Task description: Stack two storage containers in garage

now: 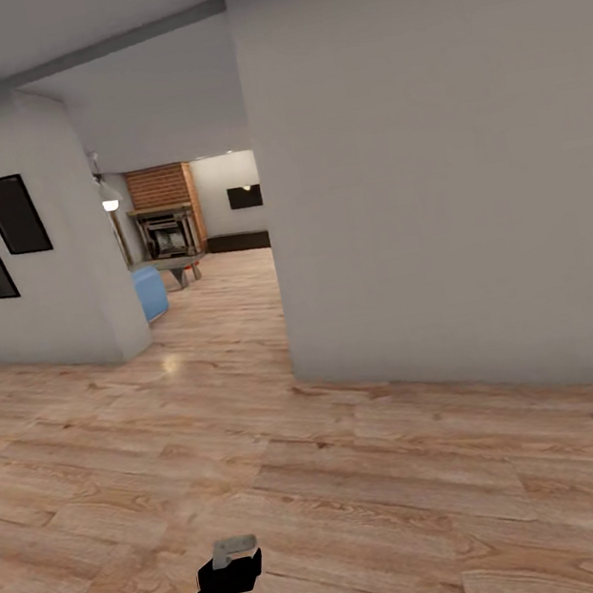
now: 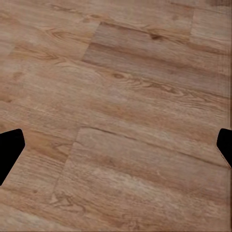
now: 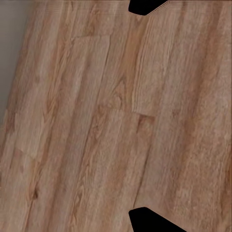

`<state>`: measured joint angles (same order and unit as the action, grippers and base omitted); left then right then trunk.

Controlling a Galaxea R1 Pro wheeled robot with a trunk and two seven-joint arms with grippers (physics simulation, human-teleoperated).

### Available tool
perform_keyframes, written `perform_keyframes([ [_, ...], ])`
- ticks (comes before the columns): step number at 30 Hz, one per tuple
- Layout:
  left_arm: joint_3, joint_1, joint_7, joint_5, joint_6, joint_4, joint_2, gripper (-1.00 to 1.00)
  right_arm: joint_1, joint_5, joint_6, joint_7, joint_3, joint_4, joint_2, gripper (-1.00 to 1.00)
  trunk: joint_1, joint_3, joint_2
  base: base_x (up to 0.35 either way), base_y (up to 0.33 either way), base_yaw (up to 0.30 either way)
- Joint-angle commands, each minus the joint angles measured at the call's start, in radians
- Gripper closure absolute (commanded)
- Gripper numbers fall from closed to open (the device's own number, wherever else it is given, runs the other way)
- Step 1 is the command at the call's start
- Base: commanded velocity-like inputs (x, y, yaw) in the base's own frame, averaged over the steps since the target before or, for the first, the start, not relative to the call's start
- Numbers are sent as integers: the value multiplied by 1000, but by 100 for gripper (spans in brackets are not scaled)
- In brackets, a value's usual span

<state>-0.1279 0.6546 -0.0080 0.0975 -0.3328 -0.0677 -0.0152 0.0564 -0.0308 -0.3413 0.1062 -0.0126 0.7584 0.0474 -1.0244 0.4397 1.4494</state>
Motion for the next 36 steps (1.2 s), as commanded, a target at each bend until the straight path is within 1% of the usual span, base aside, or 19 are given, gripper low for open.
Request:
perform_keyframes([
  [1, -9, 2, 0, 10, -7, -4, 1, -100, 0, -3, -1, 4, 1, 1, 0, -100, -1, 1, 1, 304, -210, 0],
  [9, -9, 2, 0, 10, -7, -4, 4, -100, 0, -3, -1, 6, 1, 1, 0, -100, -1, 1, 1, 311, -152, 0],
  [18, -9, 2, -1, 10, -5, -4, 6, -100, 0, -3, -1, 6, 0, 1, 0, -100, -1, 1, 1, 326, -17, 0],
  [20, -9, 2, 0, 9, 12, -4, 6, -100, 0, -3, -1, 6, 0, 1, 0, -100, -1, 1, 1, 327, -1, 51],
  [24, -11, 2, 0, 8, 54, 16, 6, -100, 0, -4, -1, 6, 0, 1, 0, -100, -1, 1, 1, 327, 0, 184],
  [31, -14, 2, -1, 7, 58, 23, 7, -100, 0, -4, -1, 6, 0, 1, 0, -100, -1, 1, 1, 327, 0, 253],
  [36, -15, 2, -6, 7, 57, 24, 7, -100, 0, -4, -1, 6, 0, 1, 0, -100, -1, 1, 1, 327, 0, 55],
])
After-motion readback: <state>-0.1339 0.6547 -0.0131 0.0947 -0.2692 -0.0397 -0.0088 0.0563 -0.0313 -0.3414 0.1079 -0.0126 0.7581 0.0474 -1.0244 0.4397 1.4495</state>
